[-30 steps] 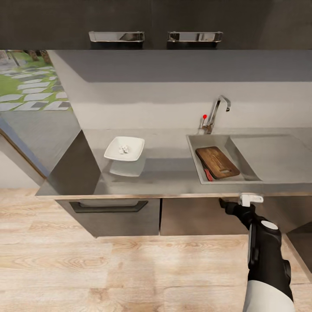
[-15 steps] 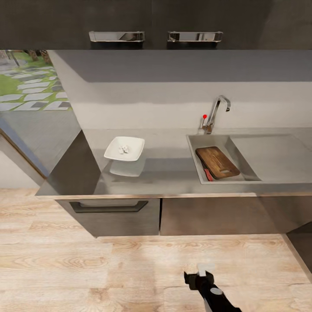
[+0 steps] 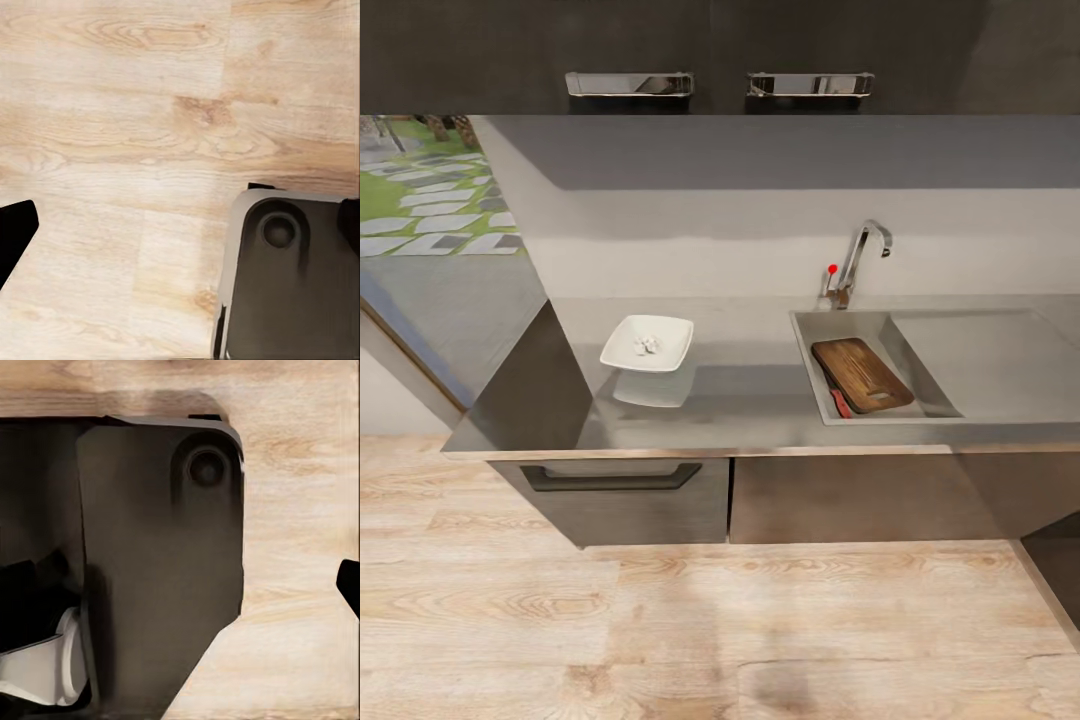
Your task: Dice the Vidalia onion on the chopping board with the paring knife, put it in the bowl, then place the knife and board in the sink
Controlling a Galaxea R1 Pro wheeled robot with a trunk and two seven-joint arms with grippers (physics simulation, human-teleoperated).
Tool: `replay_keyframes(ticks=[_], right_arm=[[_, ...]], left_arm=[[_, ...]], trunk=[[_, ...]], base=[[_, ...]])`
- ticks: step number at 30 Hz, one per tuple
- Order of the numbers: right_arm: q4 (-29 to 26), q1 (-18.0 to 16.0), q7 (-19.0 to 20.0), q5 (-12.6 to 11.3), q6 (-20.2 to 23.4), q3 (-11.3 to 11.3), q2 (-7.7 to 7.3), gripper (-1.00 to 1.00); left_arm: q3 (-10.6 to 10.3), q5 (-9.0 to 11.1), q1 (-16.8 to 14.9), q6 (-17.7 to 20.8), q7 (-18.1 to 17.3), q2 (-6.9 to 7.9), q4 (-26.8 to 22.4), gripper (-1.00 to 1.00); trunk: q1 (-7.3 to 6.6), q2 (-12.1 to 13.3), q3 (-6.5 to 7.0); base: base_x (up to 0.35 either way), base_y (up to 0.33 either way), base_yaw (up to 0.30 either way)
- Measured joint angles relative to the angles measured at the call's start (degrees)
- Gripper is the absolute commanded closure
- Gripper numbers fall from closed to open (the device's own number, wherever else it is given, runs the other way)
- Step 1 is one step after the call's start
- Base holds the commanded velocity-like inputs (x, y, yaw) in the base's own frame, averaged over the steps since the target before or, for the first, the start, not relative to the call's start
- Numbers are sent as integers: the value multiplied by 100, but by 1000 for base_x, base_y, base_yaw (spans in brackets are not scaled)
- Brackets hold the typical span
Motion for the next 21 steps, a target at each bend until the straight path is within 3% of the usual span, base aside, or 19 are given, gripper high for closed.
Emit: replay_keyframes(ticks=[3,6,9,16,21], right_arm=[[-16,50,-391,-317,253,-13,-7,-100],[-32,60,-516,-644,382,-7,-13,-100],[-50,62,-534,-713,394,4,-14,-100],[-118,63,-527,-747,358,-7,10,-100],[-117,64,-525,-739,353,5,-3,-100]], left_arm=[[-1,4,-6,3,212,-7,178,-100],[-2,-4,-15,-6,248,-7,284,-100],[-13,-4,-19,-8,232,-14,365,-100],[-30,11,-19,-31,210,-55,1636,-100],[-35,25,-19,-20,209,-47,2217,-100]], trunk=[[0,0,0],[0,0,0],[0,0,0],[0,0,0],[0,0,0]], base=[[0,0,0],[0,0,0],[0,0,0],[0,0,0],[0,0,0]])
